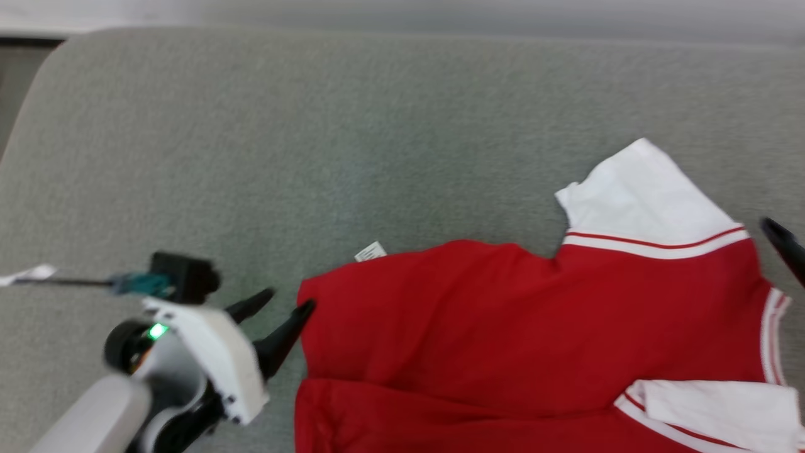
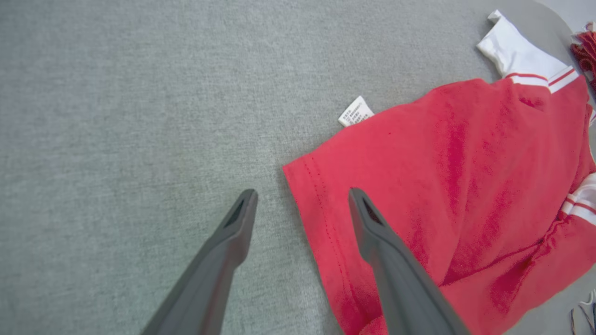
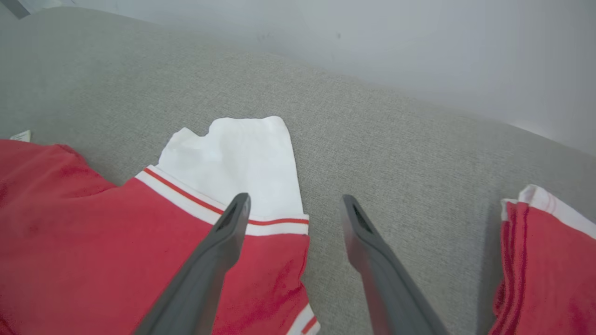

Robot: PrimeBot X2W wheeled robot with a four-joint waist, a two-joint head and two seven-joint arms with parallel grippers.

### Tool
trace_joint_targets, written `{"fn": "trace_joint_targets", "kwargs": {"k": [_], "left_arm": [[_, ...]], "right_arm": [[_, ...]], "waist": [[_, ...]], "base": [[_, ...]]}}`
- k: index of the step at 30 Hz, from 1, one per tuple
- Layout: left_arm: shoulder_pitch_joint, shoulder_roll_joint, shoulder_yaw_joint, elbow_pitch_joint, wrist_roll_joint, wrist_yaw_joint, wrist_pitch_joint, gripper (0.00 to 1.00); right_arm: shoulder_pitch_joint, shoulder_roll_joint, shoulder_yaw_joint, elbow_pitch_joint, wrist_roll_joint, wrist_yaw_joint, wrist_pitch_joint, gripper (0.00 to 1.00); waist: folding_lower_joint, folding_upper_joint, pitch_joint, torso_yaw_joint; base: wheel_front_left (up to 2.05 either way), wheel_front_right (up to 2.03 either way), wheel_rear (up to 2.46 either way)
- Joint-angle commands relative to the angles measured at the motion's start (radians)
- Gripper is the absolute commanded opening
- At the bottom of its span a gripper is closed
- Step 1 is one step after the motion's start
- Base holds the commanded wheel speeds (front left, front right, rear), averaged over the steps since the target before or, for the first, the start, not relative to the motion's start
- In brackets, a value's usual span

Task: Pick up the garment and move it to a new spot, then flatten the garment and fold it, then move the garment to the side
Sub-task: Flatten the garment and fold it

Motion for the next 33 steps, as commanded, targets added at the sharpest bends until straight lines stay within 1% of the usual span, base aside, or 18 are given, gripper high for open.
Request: {"fn": "trace_joint_targets", "kwargs": {"k": [1, 3, 4, 7, 10, 13, 18, 23, 27, 33], "left_arm": [[-0.044, -0.018, -0.018, 0.029, 0.030, -0.007, 0.004, 1.00], [-0.123, -0.061, -0.057, 0.089, 0.070, -0.017, 0.006, 1.00], [-0.152, -0.080, -0.077, 0.114, 0.085, -0.031, 0.013, 1.00], [-0.235, -0.122, -0.115, 0.178, 0.110, -0.060, 0.025, 1.00], [-0.284, -0.156, -0.134, 0.225, 0.124, -0.077, 0.015, 1.00], [-0.308, -0.181, -0.144, 0.256, 0.119, -0.095, 0.007, 1.00], [-0.324, -0.198, -0.155, 0.289, 0.110, -0.114, 0.003, 1.00], [-0.336, -0.209, -0.172, 0.313, 0.107, -0.128, 0.010, 1.00], [-0.340, -0.209, -0.188, 0.314, 0.097, -0.147, 0.028, 1.00], [-0.333, -0.200, -0.168, 0.275, 0.049, -0.158, 0.037, 1.00]], "right_arm": [[-0.059, 0.031, 0.032, 0.028, -0.023, -0.002, 0.019, 1.00], [-0.175, 0.065, 0.089, 0.086, -0.074, -0.002, 0.052, 1.00], [-0.226, 0.084, 0.115, 0.118, -0.097, -0.002, 0.063, 1.00], [-0.342, 0.127, 0.181, 0.227, -0.152, -0.002, 0.080, 1.00], [-0.410, 0.145, 0.231, 0.329, -0.182, -0.002, 0.099, 1.00], [-0.449, 0.152, 0.269, 0.404, -0.195, -0.002, 0.108, 1.00], [-0.474, 0.187, 0.325, 0.485, -0.160, -0.002, 0.127, 1.00], [-0.482, 0.220, 0.373, 0.514, -0.104, 0.002, 0.148, 1.00], [-0.492, 0.221, 0.397, 0.528, -0.082, 0.002, 0.141, 1.00], [-0.488, 0.198, 0.421, 0.545, -0.057, 0.001, 0.108, 1.00]], "waist": [[-0.0001, -0.0001, 0.052, 0.046], [-0.0001, -0.0001, 0.080, 0.067], [-0.0001, -0.0001, 0.092, 0.075], [-0.0001, -0.0001, 0.115, 0.100], [-0.0001, -0.0001, 0.123, 0.117], [-0.0001, -0.0001, 0.121, 0.123], [-0.0001, -0.0001, 0.120, 0.123], [-0.0001, -0.0001, 0.117, 0.118], [-0.0001, -0.0001, 0.109, 0.109], [-0.0001, -0.0001, 0.079, 0.100]], "base": [[0.00, 0.00, 0.00], [0.00, 0.00, 0.00], [0.00, 0.00, 0.00], [0.00, 0.00, 0.00], [0.00, 0.00, 0.00], [0.00, 0.00, 0.00], [0.00, 0.00, 0.00], [0.00, 0.00, 0.00], [0.00, 0.00, 0.00], [0.00, 0.00, 0.00]]}}
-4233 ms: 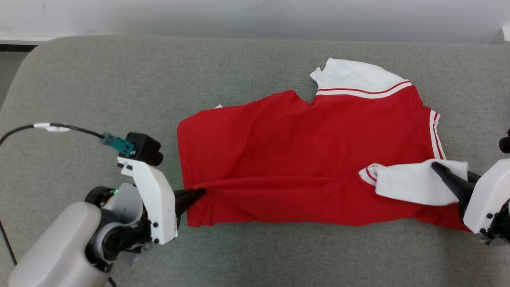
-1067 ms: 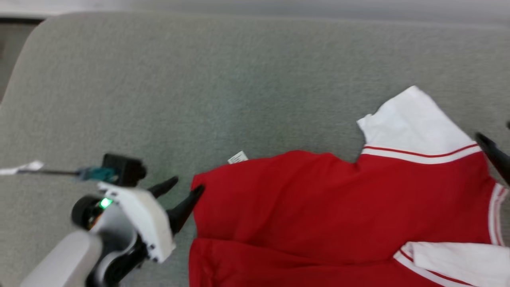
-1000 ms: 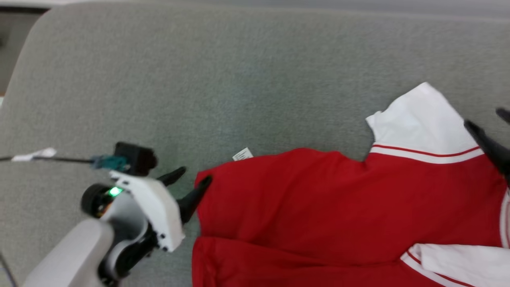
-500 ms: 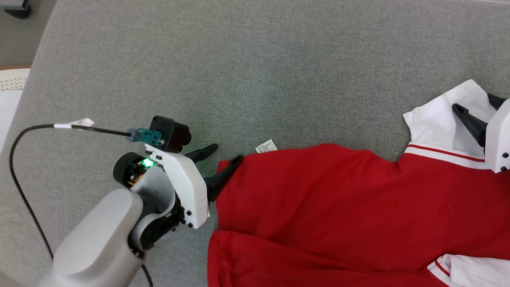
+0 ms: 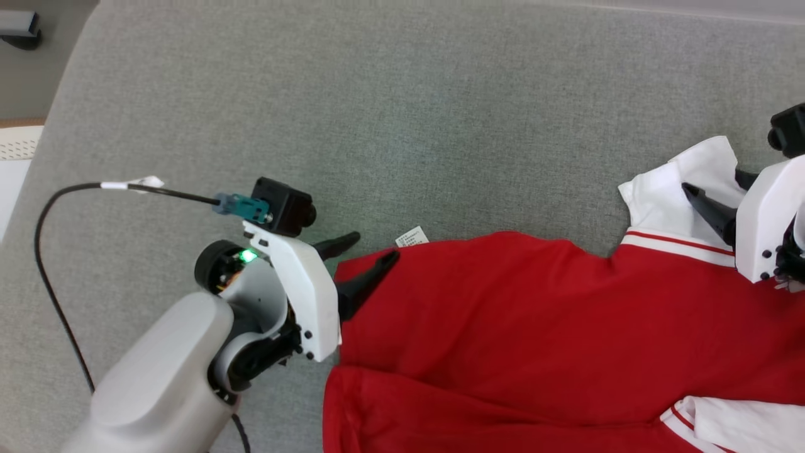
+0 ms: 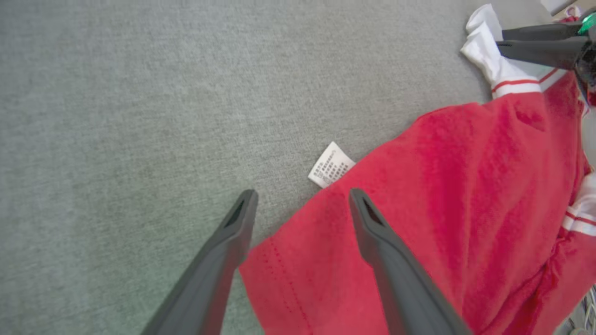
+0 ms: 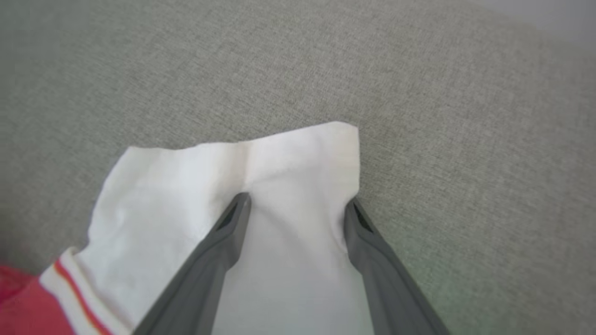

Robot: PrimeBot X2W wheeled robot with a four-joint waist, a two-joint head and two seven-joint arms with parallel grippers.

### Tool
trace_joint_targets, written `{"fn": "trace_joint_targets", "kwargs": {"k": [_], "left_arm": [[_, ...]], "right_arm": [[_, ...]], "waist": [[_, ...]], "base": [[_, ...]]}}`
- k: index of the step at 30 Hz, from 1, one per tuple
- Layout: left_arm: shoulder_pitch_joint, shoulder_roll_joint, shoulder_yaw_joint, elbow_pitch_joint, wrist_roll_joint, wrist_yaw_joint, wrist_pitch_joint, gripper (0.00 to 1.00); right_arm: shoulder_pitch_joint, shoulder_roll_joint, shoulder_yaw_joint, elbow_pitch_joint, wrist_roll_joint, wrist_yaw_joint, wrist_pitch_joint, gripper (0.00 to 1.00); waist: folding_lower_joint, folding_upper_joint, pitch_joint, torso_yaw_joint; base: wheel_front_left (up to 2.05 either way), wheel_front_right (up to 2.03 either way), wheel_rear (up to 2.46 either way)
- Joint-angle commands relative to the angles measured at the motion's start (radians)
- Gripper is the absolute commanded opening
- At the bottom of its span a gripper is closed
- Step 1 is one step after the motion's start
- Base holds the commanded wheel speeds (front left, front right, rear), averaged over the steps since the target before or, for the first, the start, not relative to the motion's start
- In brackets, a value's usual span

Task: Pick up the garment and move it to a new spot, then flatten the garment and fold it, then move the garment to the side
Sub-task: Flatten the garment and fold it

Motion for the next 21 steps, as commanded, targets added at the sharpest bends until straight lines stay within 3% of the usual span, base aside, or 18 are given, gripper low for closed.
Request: {"fn": "trace_joint_targets", "kwargs": {"k": [1, 7, 12, 13, 14, 21], "left_arm": [[0.014, 0.011, -0.003, -0.007, -0.012, -0.007, 0.015, 1.00], [0.010, 0.025, -0.033, 0.006, 0.004, -0.007, 0.051, 1.00], [-0.002, 0.001, -0.072, 0.041, 0.006, -0.020, 0.078, 1.00], [-0.002, -0.006, -0.081, 0.046, -0.001, -0.024, 0.085, 0.25], [-0.002, -0.012, -0.093, 0.051, -0.007, -0.028, 0.093, 0.00], [-0.004, 0.001, -0.098, 0.001, -0.097, -0.047, 0.119, 0.00]], "right_arm": [[0.033, -0.003, 0.019, 0.019, 0.010, 0.005, 0.001, 1.00], [0.018, -0.004, 0.047, 0.033, 0.022, 0.004, 0.030, 1.00], [0.009, 0.027, 0.094, 0.029, 0.047, 0.004, 0.043, 1.00], [0.009, 0.035, 0.105, 0.025, 0.057, 0.006, 0.039, 0.00], [0.008, 0.040, 0.110, 0.025, 0.067, 0.007, 0.030, 0.00], [-0.052, 0.015, 0.057, 0.023, 0.131, 0.004, -0.081, 0.00]], "waist": [[0.0000, 0.0000, -0.005, -0.003], [0.0000, 0.0000, 0.007, -0.013], [0.0000, 0.0000, 0.017, -0.019], [0.0000, 0.0000, 0.016, -0.019], [0.0000, 0.0000, 0.013, -0.019], [0.0000, 0.0000, -0.011, -0.019]], "base": [[0.00, 0.00, 0.00], [0.00, 0.00, 0.00], [0.00, 0.00, 0.00], [0.00, 0.00, 0.00], [0.00, 0.00, 0.00], [0.00, 0.00, 0.00]]}}
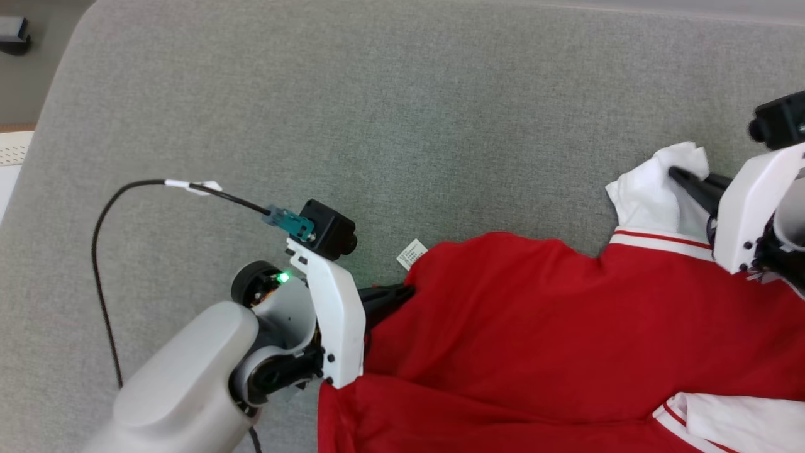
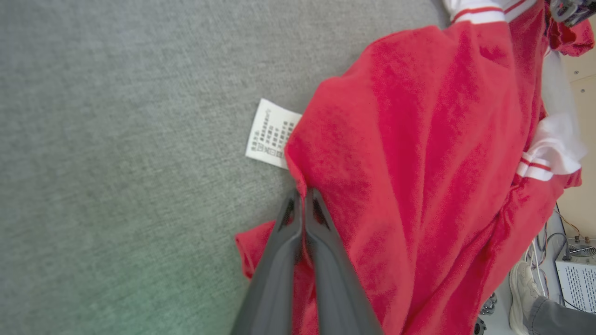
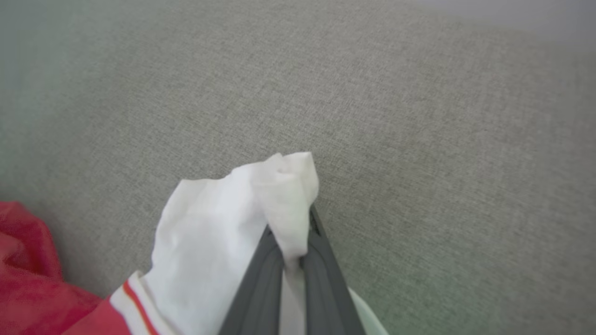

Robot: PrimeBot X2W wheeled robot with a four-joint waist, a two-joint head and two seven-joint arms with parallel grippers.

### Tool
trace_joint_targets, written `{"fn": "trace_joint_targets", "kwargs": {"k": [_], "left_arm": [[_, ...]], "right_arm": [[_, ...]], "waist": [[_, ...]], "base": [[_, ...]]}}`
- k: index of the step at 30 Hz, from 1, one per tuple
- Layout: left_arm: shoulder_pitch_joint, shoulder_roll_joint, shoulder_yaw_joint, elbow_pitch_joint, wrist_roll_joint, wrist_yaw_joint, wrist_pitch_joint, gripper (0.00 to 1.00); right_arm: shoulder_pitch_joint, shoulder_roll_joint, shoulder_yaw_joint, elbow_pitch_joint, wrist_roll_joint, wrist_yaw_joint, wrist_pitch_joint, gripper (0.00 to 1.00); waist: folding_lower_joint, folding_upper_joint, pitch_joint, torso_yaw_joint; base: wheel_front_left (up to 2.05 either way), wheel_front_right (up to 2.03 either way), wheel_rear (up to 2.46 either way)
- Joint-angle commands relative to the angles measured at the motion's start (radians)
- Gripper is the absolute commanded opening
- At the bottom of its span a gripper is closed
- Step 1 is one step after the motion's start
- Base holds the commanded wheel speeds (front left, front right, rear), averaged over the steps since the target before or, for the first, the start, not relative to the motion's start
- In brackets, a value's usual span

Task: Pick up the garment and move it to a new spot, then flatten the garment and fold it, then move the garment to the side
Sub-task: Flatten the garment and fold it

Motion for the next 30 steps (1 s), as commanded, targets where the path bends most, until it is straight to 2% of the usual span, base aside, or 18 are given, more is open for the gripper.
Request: {"fn": "trace_joint_targets", "kwargs": {"k": [1, 4, 9, 17, 24, 30], "left_arm": [[0.016, 0.010, 0.007, -0.015, -0.022, -0.002, 0.002, 0.00], [0.010, 0.027, 0.022, -0.033, -0.019, -0.003, -0.026, 0.00], [-0.011, 0.033, 0.068, -0.011, 0.023, 0.034, -0.109, 0.00], [-0.027, 0.028, 0.106, 0.010, 0.055, 0.061, -0.194, 0.00], [0.057, 0.024, 0.110, 0.015, 0.047, 0.078, -0.263, 0.00], [0.203, 0.066, 0.141, -0.057, 0.050, 0.134, -0.349, 0.00]], "right_arm": [[-0.022, -0.016, -0.013, 0.006, 0.015, 0.002, -0.024, 0.00], [-0.032, -0.026, -0.030, 0.005, 0.033, 0.002, -0.061, 0.00], [-0.049, -0.043, -0.066, 0.001, 0.041, 0.001, -0.150, 0.00], [-0.024, -0.061, -0.091, -0.017, 0.040, 0.001, -0.270, 0.00], [0.152, -0.107, -0.080, -0.102, 0.061, 0.001, -0.376, 0.00], [0.359, -0.135, -0.100, -0.202, 0.095, 0.001, -0.455, 0.00]], "waist": [[-0.0001, -0.0001, -0.007, -0.002], [-0.0001, -0.0001, -0.016, -0.006], [-0.0001, -0.0001, -0.030, -0.019], [-0.0001, -0.0001, -0.068, -0.043], [-0.0001, -0.0001, -0.140, -0.086], [-0.0001, -0.0001, -0.196, -0.133]], "base": [[0.00, 0.00, 0.00], [0.00, 0.00, 0.00], [0.00, 0.00, 0.00], [0.00, 0.00, 0.00], [0.00, 0.00, 0.00], [0.00, 0.00, 0.00]]}}
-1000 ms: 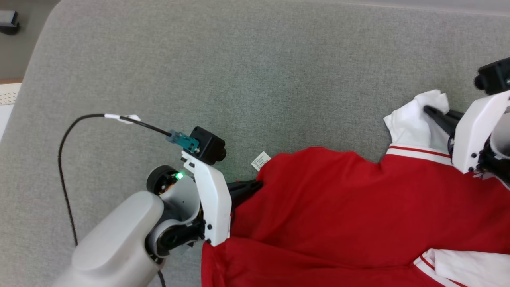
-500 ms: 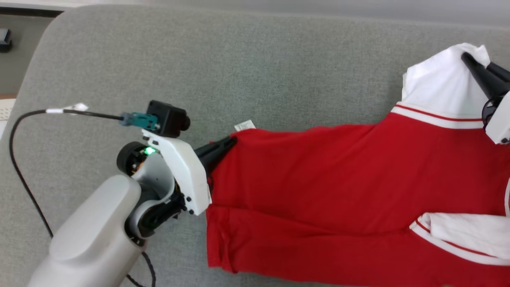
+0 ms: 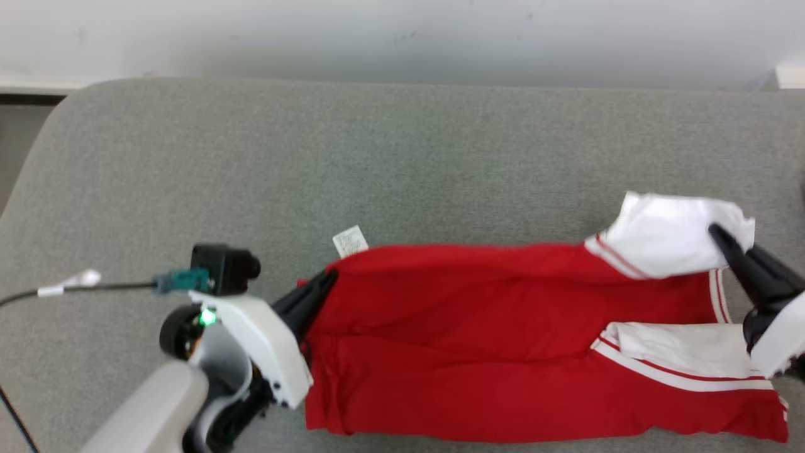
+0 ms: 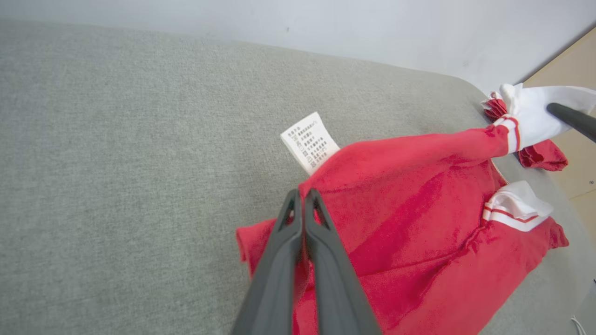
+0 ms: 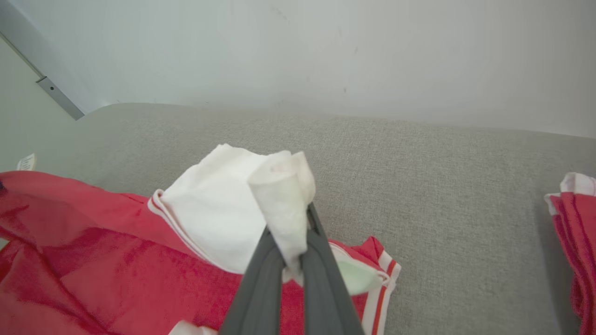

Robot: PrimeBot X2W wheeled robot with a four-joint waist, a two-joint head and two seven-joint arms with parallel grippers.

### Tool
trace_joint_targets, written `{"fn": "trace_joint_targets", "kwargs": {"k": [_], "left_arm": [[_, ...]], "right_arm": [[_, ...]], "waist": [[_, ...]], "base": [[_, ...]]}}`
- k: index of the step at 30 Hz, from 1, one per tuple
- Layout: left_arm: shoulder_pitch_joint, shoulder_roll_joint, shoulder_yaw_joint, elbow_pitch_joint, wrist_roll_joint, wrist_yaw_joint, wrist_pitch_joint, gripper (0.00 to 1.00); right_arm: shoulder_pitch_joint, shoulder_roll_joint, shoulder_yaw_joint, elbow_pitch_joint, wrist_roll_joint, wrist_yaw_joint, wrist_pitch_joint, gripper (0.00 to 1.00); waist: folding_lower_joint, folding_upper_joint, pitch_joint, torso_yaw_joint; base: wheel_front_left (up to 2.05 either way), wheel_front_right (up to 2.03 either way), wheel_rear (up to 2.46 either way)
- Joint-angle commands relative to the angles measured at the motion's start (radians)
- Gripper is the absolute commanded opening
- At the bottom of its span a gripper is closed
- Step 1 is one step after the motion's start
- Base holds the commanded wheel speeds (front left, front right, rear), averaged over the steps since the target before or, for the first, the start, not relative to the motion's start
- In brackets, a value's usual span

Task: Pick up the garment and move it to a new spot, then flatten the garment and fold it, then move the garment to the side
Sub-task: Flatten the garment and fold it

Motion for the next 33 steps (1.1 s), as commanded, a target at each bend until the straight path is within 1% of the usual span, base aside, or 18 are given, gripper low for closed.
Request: {"fn": "trace_joint_targets", "kwargs": {"k": [1, 3, 6, 10, 11, 12, 13, 14, 15, 17, 19, 21, 23, 24, 26, 29, 31, 33], "left_arm": [[0.039, 0.012, 0.001, -0.016, 0.003, 0.010, -0.012, 0.00], [0.096, 0.015, 0.005, -0.055, -0.015, 0.031, -0.028, 0.00], [0.170, 0.017, 0.005, -0.094, -0.028, 0.056, -0.044, 0.00], [0.220, 0.007, 0.001, -0.101, -0.029, 0.074, -0.066, 0.00], [0.227, 0.007, 0.000, -0.095, -0.021, 0.080, -0.073, 0.02], [0.235, 0.008, -0.004, -0.087, -0.010, 0.087, -0.078, 0.20], [0.244, 0.008, -0.005, -0.078, -0.001, 0.095, -0.086, 0.45], [0.248, 0.009, -0.005, -0.070, 0.006, 0.104, -0.093, 1.00], [0.252, 0.005, -0.005, -0.063, 0.005, 0.110, -0.100, 1.00], [0.260, 0.008, -0.013, -0.059, 0.024, 0.108, -0.121, 1.00], [0.283, -0.003, 0.000, -0.056, 0.028, 0.131, -0.156, 1.00], [0.297, 0.002, 0.019, -0.060, 0.078, 0.176, -0.227, 1.00], [0.314, -0.002, 0.044, -0.064, 0.148, 0.247, -0.332, 1.00], [0.329, -0.005, 0.047, -0.068, 0.183, 0.275, -0.382, 1.00], [0.354, -0.028, 0.070, -0.082, 0.238, 0.332, -0.449, 1.00], [0.387, -0.052, 0.092, -0.097, 0.337, 0.380, -0.474, 1.00], [0.404, -0.088, 0.111, -0.128, 0.410, 0.396, -0.474, 1.00], [0.430, -0.118, 0.131, -0.148, 0.479, 0.398, -0.474, 1.00]], "right_arm": [[0.035, -0.008, -0.008, -0.011, 0.004, 0.000, -0.014, 0.00], [0.090, -0.008, -0.022, -0.030, 0.008, 0.000, -0.032, 0.00], [0.161, 0.010, -0.033, -0.039, 0.007, 0.000, -0.050, 0.00], [0.217, 0.030, -0.030, -0.023, -0.014, 0.000, -0.061, 0.00], [0.227, 0.035, -0.027, -0.019, -0.020, 0.000, -0.067, 0.00], [0.238, 0.039, -0.023, -0.013, -0.030, 0.000, -0.072, 0.25], [0.251, 0.042, -0.020, -0.011, -0.038, 0.000, -0.077, 0.67], [0.266, 0.049, -0.024, -0.003, -0.032, 0.000, -0.077, 1.00], [0.276, 0.048, -0.028, 0.002, -0.040, 0.000, -0.080, 1.00], [0.300, 0.043, -0.037, 0.010, -0.050, 0.000, -0.076, 1.00], [0.320, 0.040, -0.055, 0.009, -0.056, 0.000, -0.082, 1.00], [0.338, 0.036, -0.087, 0.004, -0.056, 0.000, -0.088, 1.00], [0.355, 0.035, -0.134, -0.005, -0.046, 0.000, -0.093, 1.00], [0.364, 0.037, -0.161, -0.007, -0.043, 0.000, -0.094, 1.00], [0.376, 0.048, -0.210, -0.016, -0.033, 0.000, -0.072, 1.00], [0.383, 0.068, -0.260, -0.028, -0.023, 0.000, -0.021, 1.00], [0.384, 0.084, -0.274, -0.028, -0.030, 0.000, 0.035, 1.00], [0.379, 0.093, -0.274, -0.013, -0.052, 0.000, 0.098, 1.00]], "waist": [[0.0001, 0.0000, -0.027, -0.025], [0.0001, 0.0000, -0.039, -0.035], [0.0001, 0.0000, -0.052, -0.044], [0.0001, 0.0000, -0.063, -0.048], [0.0001, 0.0000, -0.067, -0.049], [0.0001, 0.0000, -0.072, -0.049], [0.0001, 0.0000, -0.076, -0.049], [0.0001, 0.0000, -0.079, -0.049], [0.0001, 0.0000, -0.083, -0.050], [0.0001, 0.0000, -0.090, -0.054], [0.0001, 0.0000, -0.098, -0.059], [0.0001, 0.0000, -0.108, -0.067], [0.0001, 0.0000, -0.115, -0.071], [0.0001, 0.0000, -0.120, -0.073], [0.0001, 0.0000, -0.125, -0.073], [0.0001, 0.0000, -0.127, -0.064], [0.0001, 0.0000, -0.122, -0.054], [0.0001, 0.0000, -0.115, -0.041]], "base": [[0.00, 0.00, 0.00], [0.00, 0.00, 0.00], [0.00, 0.00, 0.00], [0.00, 0.00, 0.00], [0.00, 0.00, 0.00], [0.00, 0.00, 0.00], [0.00, 0.00, 0.00], [0.00, 0.00, 0.00], [0.00, 0.00, 0.00], [0.00, 0.00, 0.00], [0.00, 0.00, 0.00], [0.00, 0.00, 0.00], [0.00, 0.00, 0.00], [0.00, 0.00, 0.00], [0.00, 0.00, 0.00], [0.00, 0.00, 0.00], [0.00, 0.00, 0.00], [0.00, 0.00, 0.00]]}}
